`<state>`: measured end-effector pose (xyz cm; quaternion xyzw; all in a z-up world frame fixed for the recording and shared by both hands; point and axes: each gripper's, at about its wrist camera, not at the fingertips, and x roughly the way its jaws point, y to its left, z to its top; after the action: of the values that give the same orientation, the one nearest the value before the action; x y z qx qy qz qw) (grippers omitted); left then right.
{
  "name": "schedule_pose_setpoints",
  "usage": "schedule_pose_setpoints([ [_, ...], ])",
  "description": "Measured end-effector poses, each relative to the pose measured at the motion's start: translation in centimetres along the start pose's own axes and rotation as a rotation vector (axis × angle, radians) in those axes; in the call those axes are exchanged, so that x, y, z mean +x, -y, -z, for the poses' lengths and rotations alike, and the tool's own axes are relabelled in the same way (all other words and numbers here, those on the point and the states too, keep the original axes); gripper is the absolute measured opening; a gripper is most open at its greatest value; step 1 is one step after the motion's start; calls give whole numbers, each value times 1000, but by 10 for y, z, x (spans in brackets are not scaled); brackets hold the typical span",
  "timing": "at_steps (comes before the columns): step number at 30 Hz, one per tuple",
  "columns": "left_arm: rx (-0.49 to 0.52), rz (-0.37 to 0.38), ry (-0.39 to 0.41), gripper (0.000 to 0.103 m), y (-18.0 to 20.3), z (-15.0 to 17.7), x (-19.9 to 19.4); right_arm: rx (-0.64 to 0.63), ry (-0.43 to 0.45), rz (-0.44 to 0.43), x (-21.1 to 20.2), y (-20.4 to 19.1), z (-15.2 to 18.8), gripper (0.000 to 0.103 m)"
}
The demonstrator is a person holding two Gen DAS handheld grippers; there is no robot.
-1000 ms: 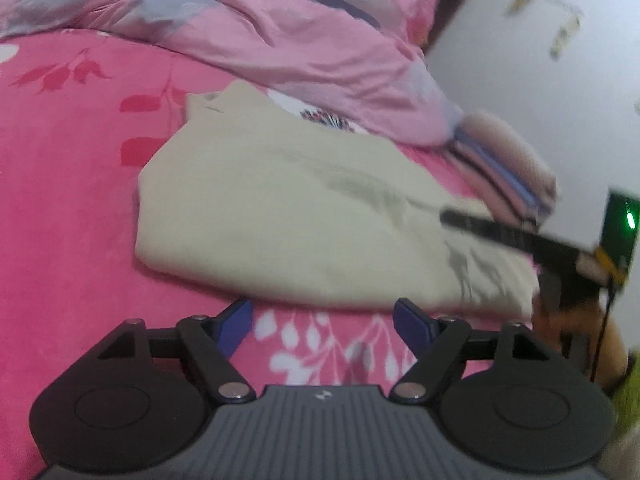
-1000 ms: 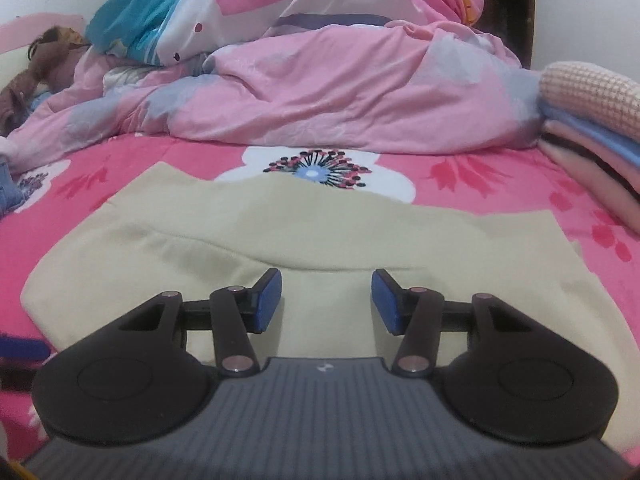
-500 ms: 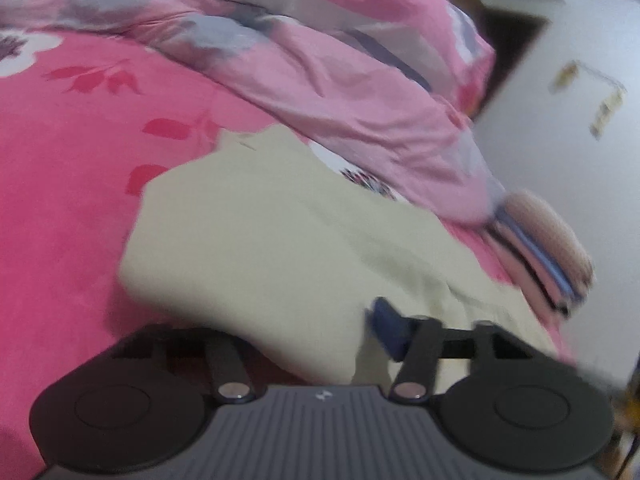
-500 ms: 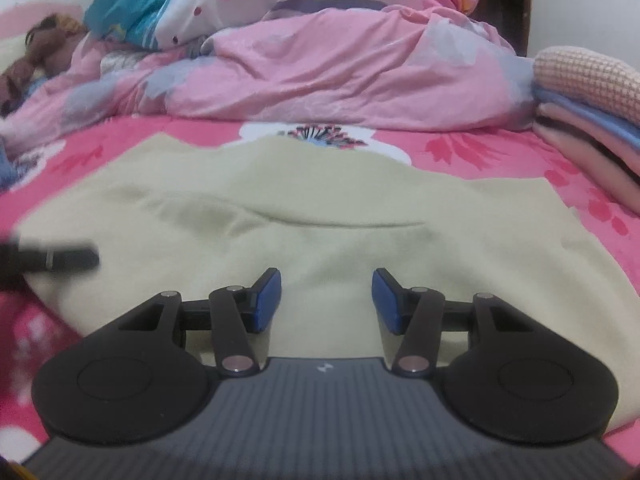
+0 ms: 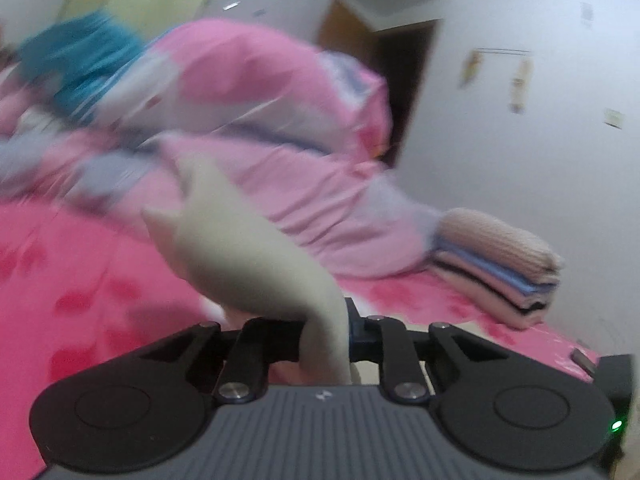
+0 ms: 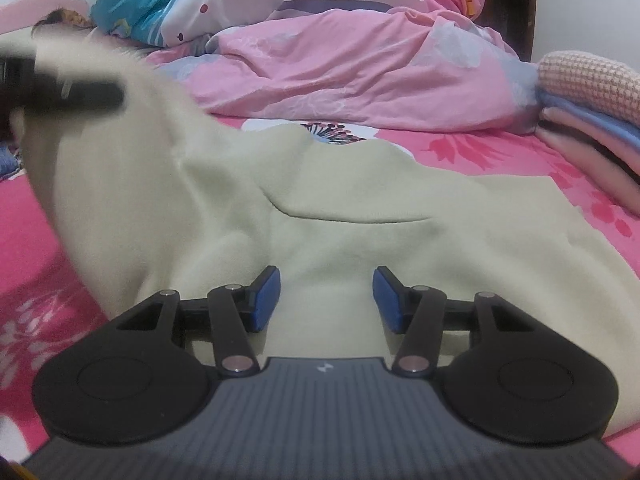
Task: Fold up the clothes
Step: 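Lift the gripped hoodie edge with the left gripper and fold it over the bundle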
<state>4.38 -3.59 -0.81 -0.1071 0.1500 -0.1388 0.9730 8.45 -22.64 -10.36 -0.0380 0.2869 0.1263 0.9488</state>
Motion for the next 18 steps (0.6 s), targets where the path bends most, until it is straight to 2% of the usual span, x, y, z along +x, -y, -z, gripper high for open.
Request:
schedule_pose_setpoints([
  [4,127,121,16,18,46,-9,4,40,2,-32,-2,7,-1,51],
  [8,221,205,12,18,87,-12,18,137,2,-116,-18,36,-5,51],
  [10,260,228,-7,18,103,-10,29,235,17,-146,-37,62,-1,51],
  [11,278,240,-24,18,110,-7,36,300,21,-142,-47,78,2,51],
  [13,314,264,-65,18,123,2,50,454,59,-192,-71,112,13,51],
  [16,402,299,-141,18,149,27,76,647,116,-179,-103,149,33,52],
  [18,471,314,-220,19,165,50,95,748,151,-171,-117,167,49,52],
])
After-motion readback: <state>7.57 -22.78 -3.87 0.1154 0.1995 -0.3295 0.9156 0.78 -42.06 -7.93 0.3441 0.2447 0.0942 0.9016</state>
